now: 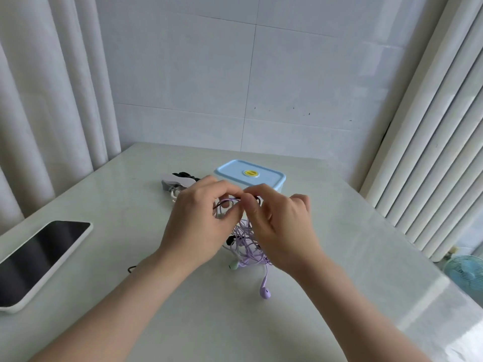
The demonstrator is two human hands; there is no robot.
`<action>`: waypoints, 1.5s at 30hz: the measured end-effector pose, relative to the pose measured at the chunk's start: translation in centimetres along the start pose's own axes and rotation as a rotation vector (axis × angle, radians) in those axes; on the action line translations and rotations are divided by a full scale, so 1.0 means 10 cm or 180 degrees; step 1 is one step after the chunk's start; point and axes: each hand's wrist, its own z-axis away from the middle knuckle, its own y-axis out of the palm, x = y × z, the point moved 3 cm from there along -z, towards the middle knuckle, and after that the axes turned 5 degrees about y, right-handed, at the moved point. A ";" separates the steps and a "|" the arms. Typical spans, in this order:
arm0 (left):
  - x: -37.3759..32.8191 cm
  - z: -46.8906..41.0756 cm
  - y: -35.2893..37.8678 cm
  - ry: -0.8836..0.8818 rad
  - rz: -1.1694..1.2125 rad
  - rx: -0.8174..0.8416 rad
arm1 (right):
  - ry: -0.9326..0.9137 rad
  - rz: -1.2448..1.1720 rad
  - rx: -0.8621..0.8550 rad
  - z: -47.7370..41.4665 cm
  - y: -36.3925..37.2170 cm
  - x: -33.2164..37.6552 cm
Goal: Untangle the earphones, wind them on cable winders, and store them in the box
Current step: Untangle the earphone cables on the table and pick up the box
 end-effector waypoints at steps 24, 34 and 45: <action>0.29 0.05 -0.09 -0.0879 -0.1375 0.0265 | 0.2399 -0.3158 -0.1542 -0.09 -0.18 -0.29; 0.12 0.02 0.01 -0.0646 -0.0050 0.0354 | 0.1647 0.0228 -0.0009 -0.02 -0.06 -0.30; 0.12 0.04 0.04 -0.0564 -0.0185 0.0513 | -0.0414 -0.0308 -0.0274 0.06 0.00 0.05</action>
